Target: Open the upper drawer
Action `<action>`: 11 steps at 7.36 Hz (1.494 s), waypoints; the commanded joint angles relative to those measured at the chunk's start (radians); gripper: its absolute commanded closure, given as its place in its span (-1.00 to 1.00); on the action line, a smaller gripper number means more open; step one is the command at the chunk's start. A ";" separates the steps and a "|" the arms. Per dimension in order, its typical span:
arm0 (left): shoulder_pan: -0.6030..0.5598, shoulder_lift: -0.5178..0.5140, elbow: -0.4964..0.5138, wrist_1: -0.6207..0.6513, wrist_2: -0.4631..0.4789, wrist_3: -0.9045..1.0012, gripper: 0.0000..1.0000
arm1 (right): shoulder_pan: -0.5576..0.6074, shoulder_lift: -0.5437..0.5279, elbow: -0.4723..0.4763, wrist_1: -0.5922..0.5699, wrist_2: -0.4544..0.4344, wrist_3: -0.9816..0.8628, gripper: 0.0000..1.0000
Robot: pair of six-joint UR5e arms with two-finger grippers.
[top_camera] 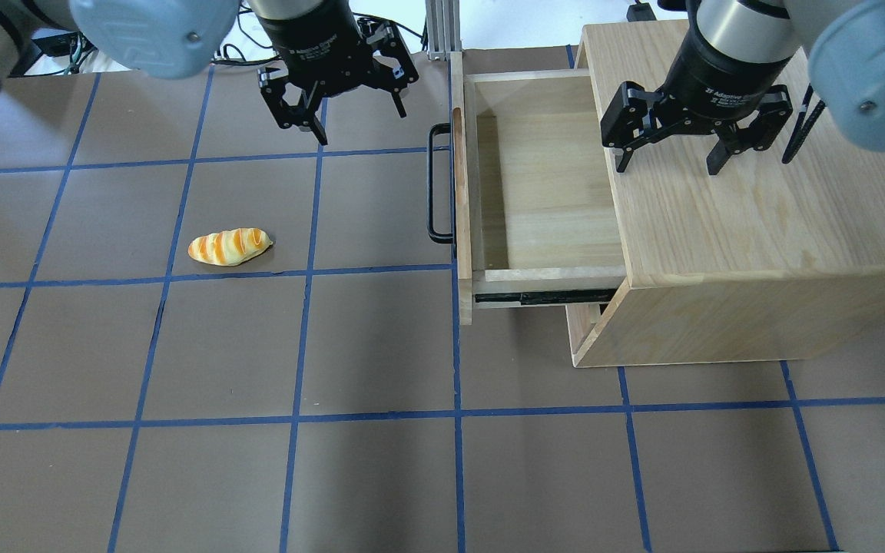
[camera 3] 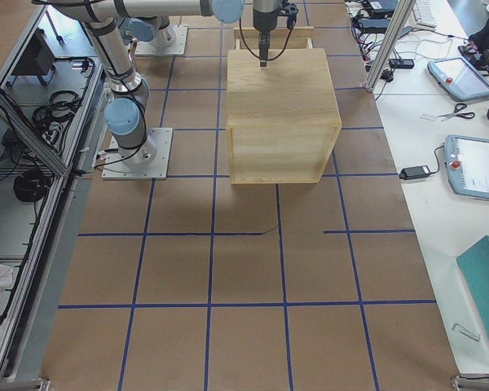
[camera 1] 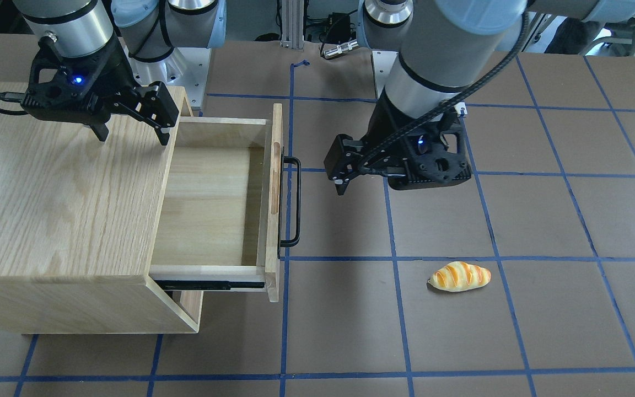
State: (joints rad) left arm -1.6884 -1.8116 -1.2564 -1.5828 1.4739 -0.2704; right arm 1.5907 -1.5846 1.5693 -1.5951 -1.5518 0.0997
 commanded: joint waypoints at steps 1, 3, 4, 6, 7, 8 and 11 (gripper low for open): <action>0.135 0.038 -0.009 -0.009 0.075 0.248 -1.00 | 0.000 0.000 0.000 0.000 0.001 0.000 -1.00; 0.194 0.057 -0.038 -0.008 0.123 0.289 -1.00 | 0.000 0.000 0.000 0.000 0.001 0.000 -1.00; 0.187 0.083 -0.102 0.006 0.128 0.289 -1.00 | 0.000 0.000 0.000 0.001 -0.001 0.000 -1.00; 0.187 0.121 -0.165 0.050 0.129 0.287 -1.00 | 0.000 0.000 0.000 0.001 0.001 0.000 -1.00; 0.187 0.126 -0.175 0.050 0.137 0.289 -1.00 | 0.000 0.000 0.000 0.001 -0.001 0.000 -1.00; 0.187 0.124 -0.176 0.052 0.134 0.289 -1.00 | 0.000 0.000 0.000 0.001 0.001 0.000 -1.00; 0.197 0.132 -0.179 0.050 0.128 0.289 -1.00 | 0.000 0.000 0.000 0.001 -0.001 0.000 -1.00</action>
